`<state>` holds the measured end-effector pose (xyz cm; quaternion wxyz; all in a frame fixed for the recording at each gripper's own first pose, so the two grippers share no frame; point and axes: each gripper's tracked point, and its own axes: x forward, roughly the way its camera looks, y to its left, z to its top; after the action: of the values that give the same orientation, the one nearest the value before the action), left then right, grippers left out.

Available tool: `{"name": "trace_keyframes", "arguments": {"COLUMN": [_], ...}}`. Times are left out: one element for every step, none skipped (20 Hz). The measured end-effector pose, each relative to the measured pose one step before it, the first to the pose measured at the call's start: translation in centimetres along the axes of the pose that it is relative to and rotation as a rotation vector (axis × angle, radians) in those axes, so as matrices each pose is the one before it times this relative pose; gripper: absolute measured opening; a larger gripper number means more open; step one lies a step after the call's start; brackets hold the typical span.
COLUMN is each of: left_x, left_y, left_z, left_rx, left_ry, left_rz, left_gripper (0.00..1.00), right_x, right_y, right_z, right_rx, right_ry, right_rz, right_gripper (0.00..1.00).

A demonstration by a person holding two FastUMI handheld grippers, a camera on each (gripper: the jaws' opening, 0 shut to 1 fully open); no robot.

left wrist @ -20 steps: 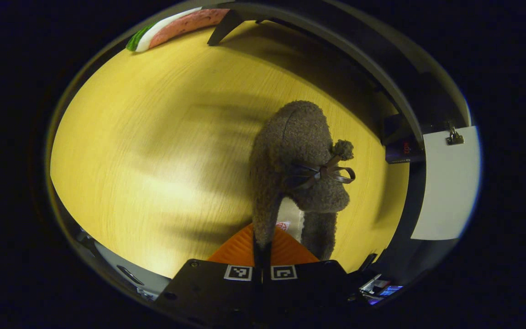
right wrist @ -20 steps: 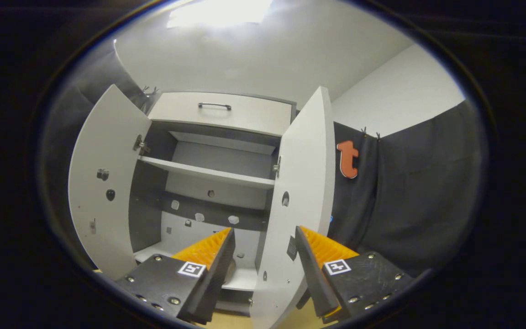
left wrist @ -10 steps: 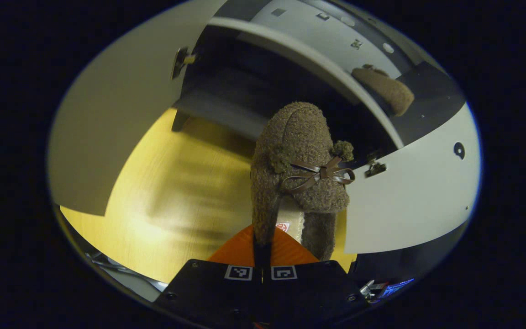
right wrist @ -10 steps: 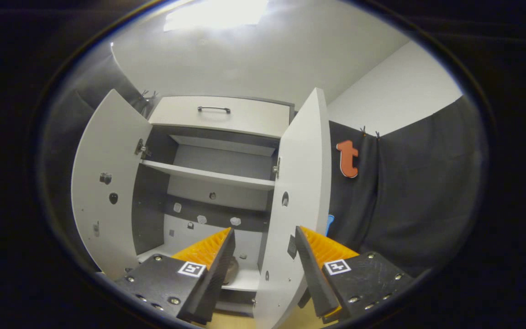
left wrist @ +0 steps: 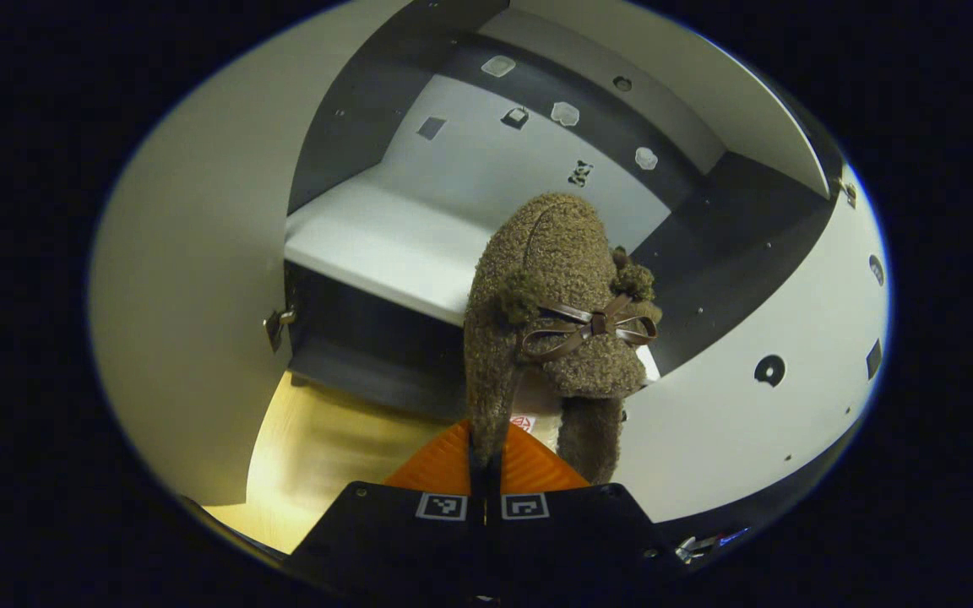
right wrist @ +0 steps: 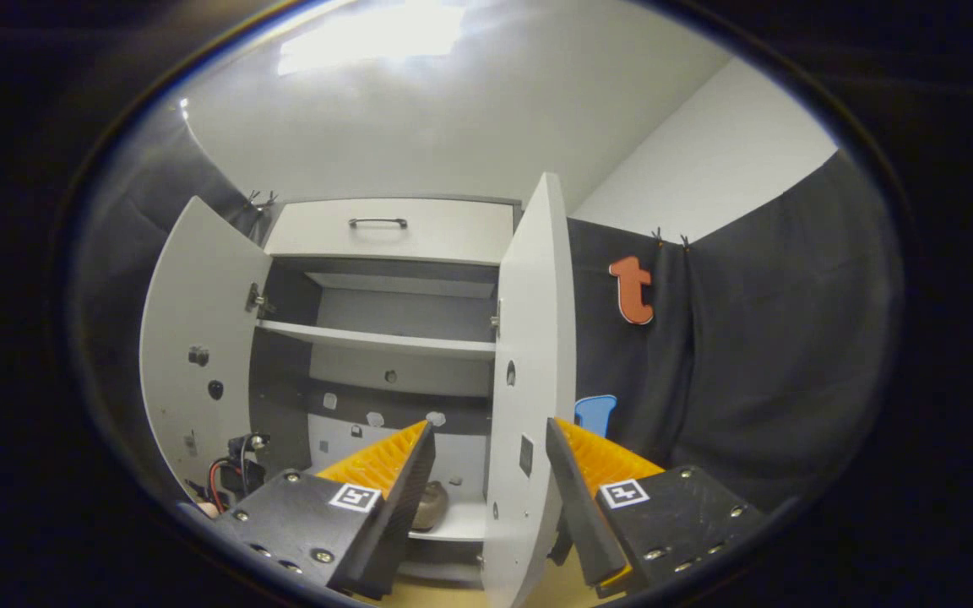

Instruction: Grab one shoe with the right hand and put it into the shoe cabinet, grab the other shoe with the left hand and put it into the shoe cabinet; then close the right door with the right hand and the left door with the left hand.

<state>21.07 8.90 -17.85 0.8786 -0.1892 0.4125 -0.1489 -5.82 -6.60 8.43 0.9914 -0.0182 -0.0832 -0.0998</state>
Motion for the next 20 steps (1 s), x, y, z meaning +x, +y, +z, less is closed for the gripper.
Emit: {"name": "trace_keyframes", "arguments": {"left_x": [0.876, 0.682, 0.664, 0.541, 0.398, 0.494, 0.588, 0.637, 0.709, 0.784, 0.910, 0.902, 0.859, 0.718, 0.604, 0.404, 0.517, 0.468, 0.441, 0.372], "left_y": [-0.302, -0.055, -0.079, -0.138, -0.206, -0.081, -0.147, -0.037, 0.012, 0.003, 0.206, 0.152, 0.241, 0.071, -0.001, -0.013, 0.019, 0.161, 0.099, 0.108], "left_z": [1.507, 1.376, 1.124, 1.259, 1.102, 1.249, 1.035, 0.996, 0.696, 0.595, 0.332, 0.087, -0.122, -0.098, 0.562, 0.416, 0.160, 0.218, 0.248, 0.107], "left_rx": [0.00931, 0.01242, 0.00567, 0.00059, 0.00584, 0.01028, 0.01263, 0.00999, 0.00526, 0.00564, 0.00455, 0.00516, 0.00456, -0.00209, -0.00972, -0.00469, 0.00803, 0.01147, 0.01888, 0.02364], "left_ry": [-0.01056, -0.00729, -0.00593, -0.00806, -0.01218, -0.01177, -0.00706, -0.00715, -0.00304, 0.00098, 0.00538, 0.01558, 0.01850, 0.02360, -0.00969, 0.00400, 0.00959, 0.00434, 0.00131, 0.00732], "left_rz": [0.00038, 0.00594, 0.00338, 0.00115, -0.00072, 0.00292, 0.00583, 0.00537, 0.00779, 0.00812, 0.00931, 0.01026, 0.00929, 0.00184, 0.00226, -0.00184, 0.00162, 0.01089, 0.01297, 0.01384], "left_gripper": [0.01, 0.01, 0.01, 0.01, 0.01, 0.01, 0.01, 0.01, 0.01, 0.01, 0.01, 0.01, 0.01, 0.01, 0.04, 0.01, 0.01, 0.01, 0.01, 0.01], "right_x": [-0.161, -0.045, -0.110, 0.012, -0.120, -0.064, 0.044, 0.079, -0.042, 0.031, -0.043, 0.071, -0.033, 0.011, 0.016, 0.047, 0.017, -0.045, -0.026, 0.191], "right_y": [-0.170, -0.136, -0.172, -0.067, -0.171, -0.121, -0.173, -0.226, -0.233, -0.231, -0.254, -0.367, -0.402, -0.459, -0.353, -0.347, -0.297, -0.412, -0.313, -0.115], "right_z": [0.002, 0.004, 0.103, 0.092, 0.102, 0.018, 0.061, -0.004, 0.049, 0.074, 0.066, 0.001, 0.082, 0.131, 0.042, 0.105, -0.016, -0.014, -0.057, -0.156], "right_rx": [0.00001, -0.00175, -0.00196, -0.00267, -0.00376, -0.00457, -0.00546, -0.00587, -0.00394, -0.00225, -0.00207, -0.00326, -0.00467, -0.00405, -0.00250, -0.00224, -0.00263, -0.00164, -0.00099, -0.00087], "right_ry": [-0.00091, -0.00113, -0.00345, -0.00426, -0.00295, -0.00272, -0.00216, -0.00121, -0.00237, -0.00212, -0.00190, -0.00191, -0.00214, -0.00366, -0.00319, -0.00258, -0.00031, 0.00004, 0.00134, 0.00282], "right_rz": [-0.00272, -0.00447, -0.00387, -0.00492, -0.00413, -0.00419, -0.00675, -0.00852, -0.00809, -0.00851, -0.00842, -0.00989, -0.01101, -0.01264, -0.01044, -0.01204, -0.01069, -0.00955, -0.00763, -0.00681], "right_gripper": [0.79, 0.79, 0.79, 0.79, 0.79, 0.79, 0.79, 0.79, 0.79, 0.79, 0.79, 0.79, 0.79, 0.79, 0.79, 0.79, 0.79, 0.79, 0.79, 0.79]}}
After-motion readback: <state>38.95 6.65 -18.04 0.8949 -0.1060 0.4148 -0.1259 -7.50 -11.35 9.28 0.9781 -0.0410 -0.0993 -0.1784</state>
